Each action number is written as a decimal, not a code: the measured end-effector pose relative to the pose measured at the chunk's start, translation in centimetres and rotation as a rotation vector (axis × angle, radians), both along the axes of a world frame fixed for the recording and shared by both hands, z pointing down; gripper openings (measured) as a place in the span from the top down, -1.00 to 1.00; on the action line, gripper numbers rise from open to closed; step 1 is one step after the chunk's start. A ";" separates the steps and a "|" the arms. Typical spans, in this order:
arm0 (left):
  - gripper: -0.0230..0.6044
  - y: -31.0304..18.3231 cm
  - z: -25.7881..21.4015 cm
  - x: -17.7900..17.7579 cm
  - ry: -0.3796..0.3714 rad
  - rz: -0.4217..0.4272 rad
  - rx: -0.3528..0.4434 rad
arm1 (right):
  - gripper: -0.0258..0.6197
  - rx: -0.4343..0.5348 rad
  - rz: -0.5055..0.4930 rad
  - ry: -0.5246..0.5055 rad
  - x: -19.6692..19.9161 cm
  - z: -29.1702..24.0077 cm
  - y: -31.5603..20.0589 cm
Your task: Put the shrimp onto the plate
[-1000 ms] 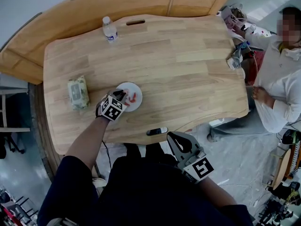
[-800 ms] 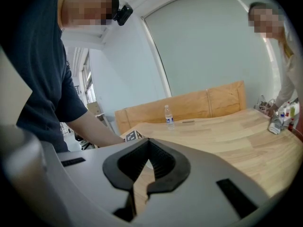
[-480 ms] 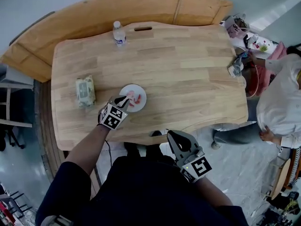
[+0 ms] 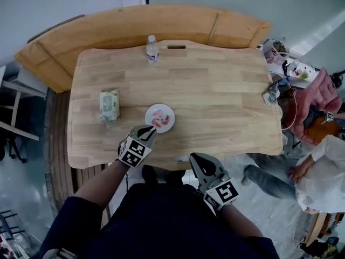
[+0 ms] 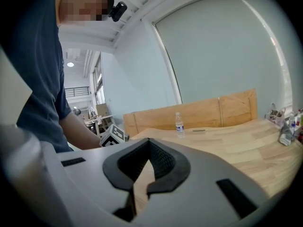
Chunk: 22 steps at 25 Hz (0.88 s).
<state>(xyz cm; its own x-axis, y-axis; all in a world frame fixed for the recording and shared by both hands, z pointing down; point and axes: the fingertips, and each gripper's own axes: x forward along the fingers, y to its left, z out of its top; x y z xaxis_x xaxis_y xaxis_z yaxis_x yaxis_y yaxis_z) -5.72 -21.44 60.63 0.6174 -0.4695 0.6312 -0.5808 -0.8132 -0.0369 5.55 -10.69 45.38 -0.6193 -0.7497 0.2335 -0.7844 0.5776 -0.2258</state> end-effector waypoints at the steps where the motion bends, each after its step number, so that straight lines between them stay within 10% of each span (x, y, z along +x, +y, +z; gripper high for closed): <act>1: 0.76 0.5 -0.9 0.0 0.017 -0.006 0.005 | 0.89 0.005 -0.006 0.004 -0.2 -0.1 0.0; 22: 0.82 10.6 -18.0 -0.9 0.363 -0.072 0.101 | 0.89 0.038 -0.141 0.035 -6.3 -2.3 1.8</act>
<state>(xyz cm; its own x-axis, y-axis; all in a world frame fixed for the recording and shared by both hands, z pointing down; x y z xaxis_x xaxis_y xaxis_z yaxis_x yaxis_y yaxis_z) -6.57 -10.87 42.62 0.7555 -0.5686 0.3254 -0.6263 -0.7726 0.1041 -0.76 -8.85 43.06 -0.7110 -0.6646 0.2297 -0.7020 0.6902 -0.1756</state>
